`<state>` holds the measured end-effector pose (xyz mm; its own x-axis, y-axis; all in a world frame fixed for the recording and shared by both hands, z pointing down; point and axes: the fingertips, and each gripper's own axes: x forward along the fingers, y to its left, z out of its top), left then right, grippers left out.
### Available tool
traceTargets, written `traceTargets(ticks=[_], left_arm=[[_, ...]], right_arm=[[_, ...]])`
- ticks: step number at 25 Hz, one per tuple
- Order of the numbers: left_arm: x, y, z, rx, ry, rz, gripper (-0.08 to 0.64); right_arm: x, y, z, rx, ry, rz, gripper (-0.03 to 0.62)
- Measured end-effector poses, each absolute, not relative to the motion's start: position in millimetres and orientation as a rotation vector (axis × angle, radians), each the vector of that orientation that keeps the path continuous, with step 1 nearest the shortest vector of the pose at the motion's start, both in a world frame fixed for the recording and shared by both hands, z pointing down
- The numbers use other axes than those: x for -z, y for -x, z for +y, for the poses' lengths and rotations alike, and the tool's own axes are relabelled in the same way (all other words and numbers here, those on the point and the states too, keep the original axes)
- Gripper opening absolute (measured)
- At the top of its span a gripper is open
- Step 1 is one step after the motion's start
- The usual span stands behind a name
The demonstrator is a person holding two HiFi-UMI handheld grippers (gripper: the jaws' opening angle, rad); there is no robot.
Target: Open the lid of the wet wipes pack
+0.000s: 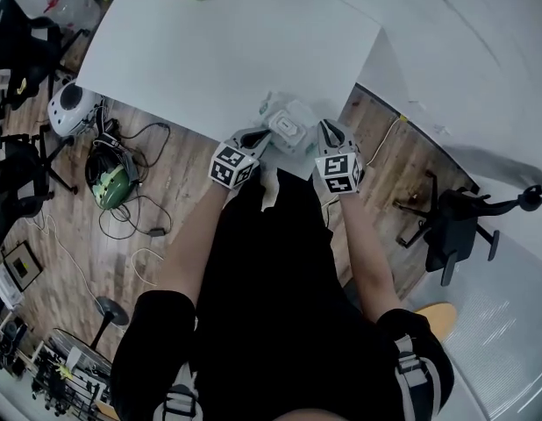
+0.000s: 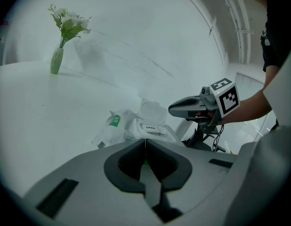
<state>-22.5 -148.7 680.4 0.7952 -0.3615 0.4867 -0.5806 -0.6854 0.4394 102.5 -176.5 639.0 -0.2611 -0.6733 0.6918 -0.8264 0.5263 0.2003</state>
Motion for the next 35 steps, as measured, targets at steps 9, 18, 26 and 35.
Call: traceTargets(ticks=[9,18,26,35], left_arm=[[-647.7,37.7,-121.9,-0.531,-2.487,-0.676,0.025],[-582.2,43.3,-107.0,-0.385,-2.522,-0.7,0.025],[-551.1,65.8,-87.9,-0.43,-2.605,-0.713,0.025],[-530.7,86.3,-65.8,-0.416,-2.602,-0.76,0.025]], right_arm=[[-626.4,-101.2,-141.5,-0.293,-1.236,-2.009,0.017],[-601.5,-87.1,-107.9,-0.26,-1.215,-2.081,0.015],[-573.1,-68.9,-76.0,-0.225,-1.236,-2.136,0.015],[-554.5,-59.1,-51.6,-0.209,-1.29,-2.151,0.015]])
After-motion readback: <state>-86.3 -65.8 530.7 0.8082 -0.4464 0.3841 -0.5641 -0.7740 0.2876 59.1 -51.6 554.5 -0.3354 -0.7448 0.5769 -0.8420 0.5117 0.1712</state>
